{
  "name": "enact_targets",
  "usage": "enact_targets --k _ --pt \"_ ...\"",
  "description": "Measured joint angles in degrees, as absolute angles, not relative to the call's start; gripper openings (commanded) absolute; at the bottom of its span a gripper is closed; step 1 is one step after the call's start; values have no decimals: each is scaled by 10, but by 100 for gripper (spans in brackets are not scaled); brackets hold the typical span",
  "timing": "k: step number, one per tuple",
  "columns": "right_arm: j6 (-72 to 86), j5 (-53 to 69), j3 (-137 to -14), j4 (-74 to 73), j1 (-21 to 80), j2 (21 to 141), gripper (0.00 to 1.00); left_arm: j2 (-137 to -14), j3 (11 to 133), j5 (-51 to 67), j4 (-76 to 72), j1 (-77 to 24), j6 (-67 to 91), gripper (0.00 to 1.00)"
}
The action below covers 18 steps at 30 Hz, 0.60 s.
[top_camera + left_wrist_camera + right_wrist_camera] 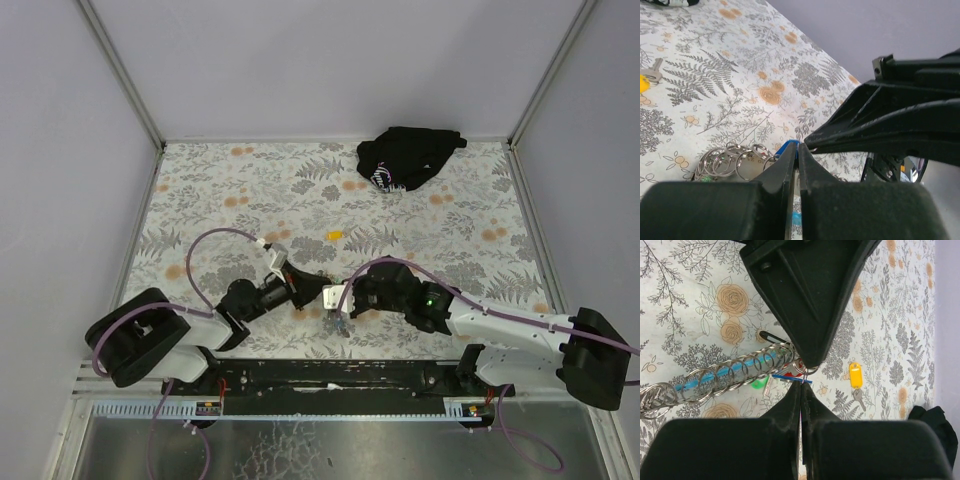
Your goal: Put the keys on the keyring
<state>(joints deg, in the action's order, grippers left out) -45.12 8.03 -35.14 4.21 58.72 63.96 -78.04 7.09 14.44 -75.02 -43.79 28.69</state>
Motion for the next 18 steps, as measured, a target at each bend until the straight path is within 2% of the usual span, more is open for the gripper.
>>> enact_targets --k 12,15,18 --pt "-455 67 -345 81 593 657 0 -795 53 90 -814 -446 308 1" --pt "-462 65 -351 71 594 654 0 -794 48 91 -821 -446 306 10" --pt "-468 53 -364 42 595 648 0 -783 44 91 -825 -446 298 23"
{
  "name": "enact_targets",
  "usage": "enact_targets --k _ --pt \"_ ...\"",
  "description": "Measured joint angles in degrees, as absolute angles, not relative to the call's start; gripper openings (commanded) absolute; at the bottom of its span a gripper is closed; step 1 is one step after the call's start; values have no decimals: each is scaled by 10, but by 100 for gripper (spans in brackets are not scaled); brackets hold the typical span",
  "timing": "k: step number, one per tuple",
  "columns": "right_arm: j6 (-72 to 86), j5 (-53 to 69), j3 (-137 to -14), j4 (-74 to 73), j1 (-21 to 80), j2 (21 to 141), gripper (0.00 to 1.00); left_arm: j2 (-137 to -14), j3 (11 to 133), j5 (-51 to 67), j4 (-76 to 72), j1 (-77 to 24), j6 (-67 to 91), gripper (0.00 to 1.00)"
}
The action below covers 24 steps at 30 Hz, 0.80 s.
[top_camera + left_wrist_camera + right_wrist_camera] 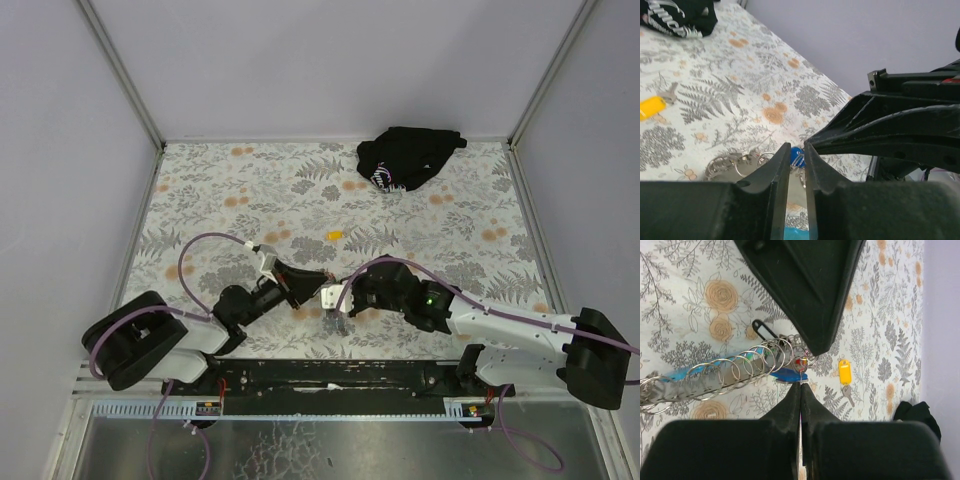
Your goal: Put the keys on the keyring
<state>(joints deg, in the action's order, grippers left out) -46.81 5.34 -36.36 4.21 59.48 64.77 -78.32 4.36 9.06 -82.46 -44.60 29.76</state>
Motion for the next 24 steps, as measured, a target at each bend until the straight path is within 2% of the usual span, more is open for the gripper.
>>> enact_targets --k 6,11,19,24 --pt "-483 40 -385 -18 595 641 0 -725 41 102 -807 -439 267 40" --pt "-496 41 -393 -49 595 633 0 -678 77 148 -709 -430 217 50" --pt "-502 41 -407 -77 595 633 0 -687 146 243 -585 -427 154 50" --pt "-502 41 -410 -83 595 634 0 -703 155 278 -549 -427 140 41"
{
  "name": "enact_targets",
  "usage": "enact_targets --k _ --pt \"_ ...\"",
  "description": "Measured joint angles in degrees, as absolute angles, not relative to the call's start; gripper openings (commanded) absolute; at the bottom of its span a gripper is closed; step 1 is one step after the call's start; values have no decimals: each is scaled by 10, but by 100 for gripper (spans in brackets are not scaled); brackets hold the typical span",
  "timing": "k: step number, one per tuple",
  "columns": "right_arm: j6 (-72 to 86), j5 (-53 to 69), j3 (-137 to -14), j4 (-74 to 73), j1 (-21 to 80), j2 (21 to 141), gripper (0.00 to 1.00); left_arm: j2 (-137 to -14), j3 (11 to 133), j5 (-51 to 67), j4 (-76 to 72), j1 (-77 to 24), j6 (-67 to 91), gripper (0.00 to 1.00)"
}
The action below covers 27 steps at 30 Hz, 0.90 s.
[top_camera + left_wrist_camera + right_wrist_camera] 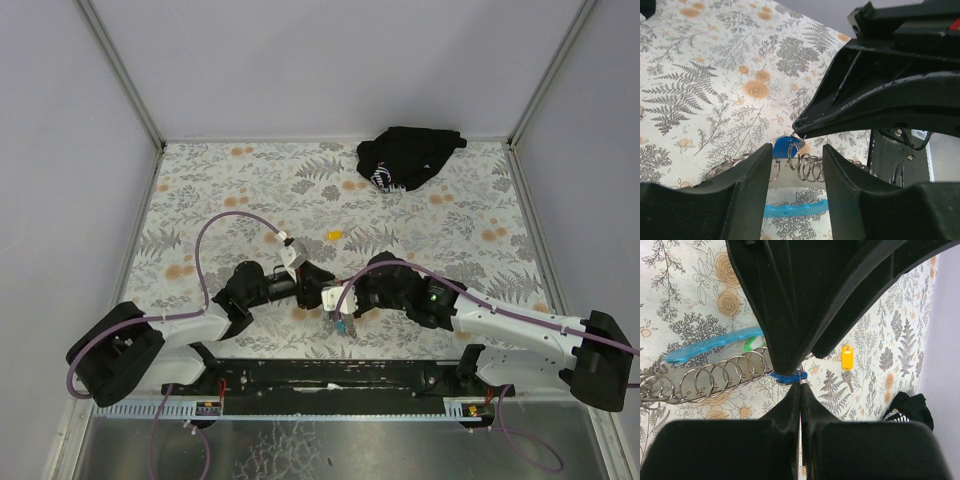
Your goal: Put the keys on the keyring
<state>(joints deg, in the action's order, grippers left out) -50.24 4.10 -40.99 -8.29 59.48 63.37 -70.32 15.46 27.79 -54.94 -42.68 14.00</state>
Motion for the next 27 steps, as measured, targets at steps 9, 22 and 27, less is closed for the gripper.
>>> enact_targets --k 9,22,27 --pt "-502 42 -411 -84 595 634 0 -711 179 294 -495 -427 125 21" --pt "-502 41 -412 -84 595 634 0 -717 189 293 -457 -427 110 13" --pt "-502 41 -412 -85 595 634 0 -717 191 294 -450 -427 103 0"
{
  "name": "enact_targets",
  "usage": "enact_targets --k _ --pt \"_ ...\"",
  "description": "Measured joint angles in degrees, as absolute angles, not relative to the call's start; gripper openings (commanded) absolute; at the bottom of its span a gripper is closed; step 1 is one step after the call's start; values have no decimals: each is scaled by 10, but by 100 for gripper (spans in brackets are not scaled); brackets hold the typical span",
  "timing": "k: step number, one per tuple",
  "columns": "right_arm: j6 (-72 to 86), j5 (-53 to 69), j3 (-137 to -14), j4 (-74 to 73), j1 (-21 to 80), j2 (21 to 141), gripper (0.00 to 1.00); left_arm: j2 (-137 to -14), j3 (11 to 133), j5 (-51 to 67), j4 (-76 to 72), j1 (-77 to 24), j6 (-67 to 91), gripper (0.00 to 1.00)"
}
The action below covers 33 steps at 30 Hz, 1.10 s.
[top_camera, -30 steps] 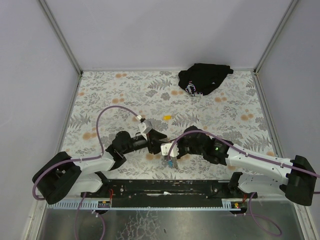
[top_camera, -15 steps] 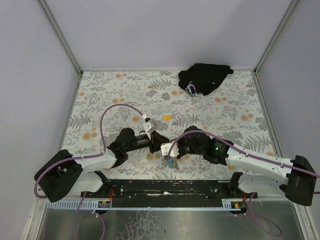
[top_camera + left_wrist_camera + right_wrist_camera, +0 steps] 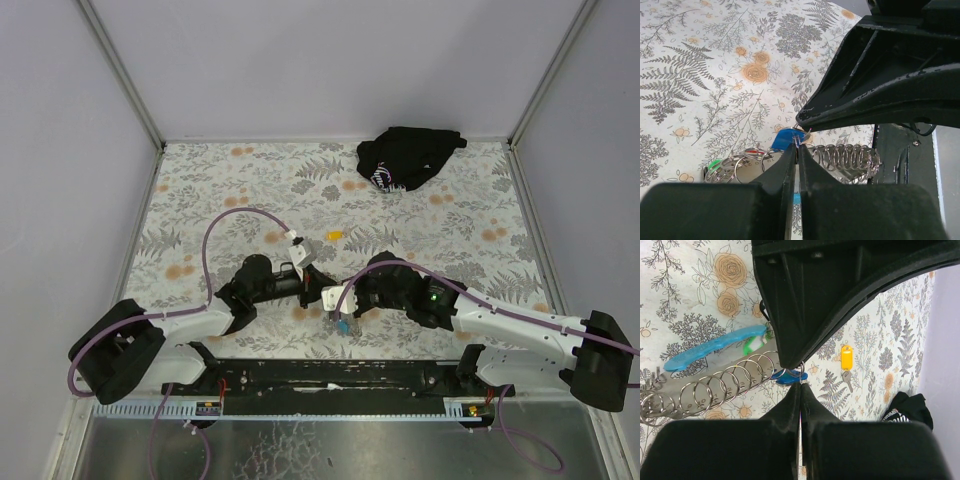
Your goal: Put the keys on the keyring
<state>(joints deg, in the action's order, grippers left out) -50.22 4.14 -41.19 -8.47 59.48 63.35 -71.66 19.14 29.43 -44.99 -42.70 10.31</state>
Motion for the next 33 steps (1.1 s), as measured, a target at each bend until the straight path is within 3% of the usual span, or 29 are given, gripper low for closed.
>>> enact_targets --k 33 --pt "-444 4 -347 57 626 660 0 -724 94 153 -634 -431 234 0"
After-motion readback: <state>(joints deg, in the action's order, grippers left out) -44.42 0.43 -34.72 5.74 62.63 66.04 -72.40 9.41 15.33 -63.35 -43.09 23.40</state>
